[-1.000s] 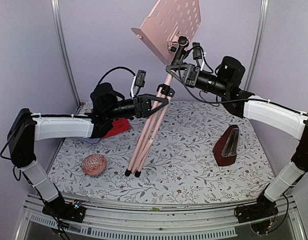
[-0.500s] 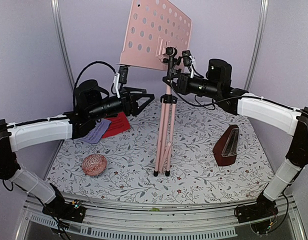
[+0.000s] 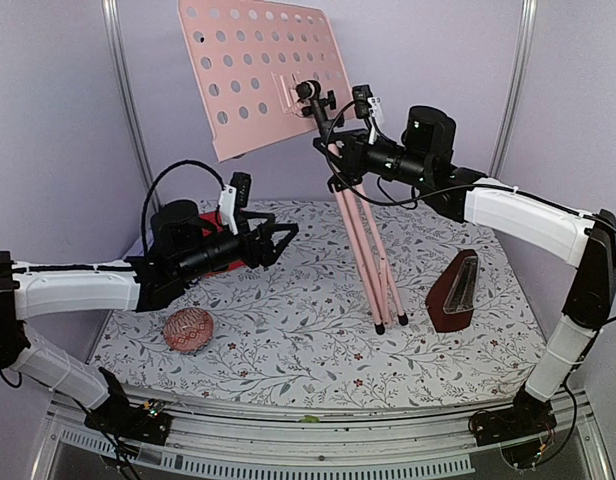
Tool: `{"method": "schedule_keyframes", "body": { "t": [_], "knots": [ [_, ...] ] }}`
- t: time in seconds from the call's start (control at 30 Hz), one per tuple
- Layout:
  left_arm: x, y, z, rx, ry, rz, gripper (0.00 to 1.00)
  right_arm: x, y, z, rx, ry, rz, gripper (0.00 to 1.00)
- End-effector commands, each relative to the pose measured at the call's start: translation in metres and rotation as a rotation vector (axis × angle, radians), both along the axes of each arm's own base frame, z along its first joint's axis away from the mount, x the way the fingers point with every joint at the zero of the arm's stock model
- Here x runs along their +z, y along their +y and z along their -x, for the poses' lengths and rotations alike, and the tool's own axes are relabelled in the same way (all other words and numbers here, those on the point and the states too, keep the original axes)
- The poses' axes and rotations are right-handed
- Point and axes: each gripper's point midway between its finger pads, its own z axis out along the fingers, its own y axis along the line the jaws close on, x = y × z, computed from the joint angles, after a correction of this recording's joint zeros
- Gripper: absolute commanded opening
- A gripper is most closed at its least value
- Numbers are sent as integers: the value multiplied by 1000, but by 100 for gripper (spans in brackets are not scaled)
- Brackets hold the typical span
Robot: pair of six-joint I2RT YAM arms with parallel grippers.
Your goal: Set up the instrument practice props
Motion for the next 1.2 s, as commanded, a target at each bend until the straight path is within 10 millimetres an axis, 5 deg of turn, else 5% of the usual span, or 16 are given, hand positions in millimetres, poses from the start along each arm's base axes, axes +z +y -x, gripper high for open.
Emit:
{"method": "schedule_keyframes", "body": {
  "t": [0.0,0.2,0.5,0.87,1.0,1.17],
  "knots": [
    [-9,6,3,45,19,56,80,173,-45,49,-15,-410,-393,0],
    [-22,-11,9,23,48,52,79,182,-49,52,1,-406,-469,0],
    [-2,-29,22,16,15,46,81,189,-60,56,1,-431,-574,0],
    [-11,-70,5,88,-7,-139,75,192,-58,62,35,-436,-658,0],
    [-20,-72,-14,184,16,-208,64,192,-57,64,38,-440,-656,0],
    [-33,-63,-27,284,14,-304,18,191,-57,66,36,-453,-638,0]
  ]
}}
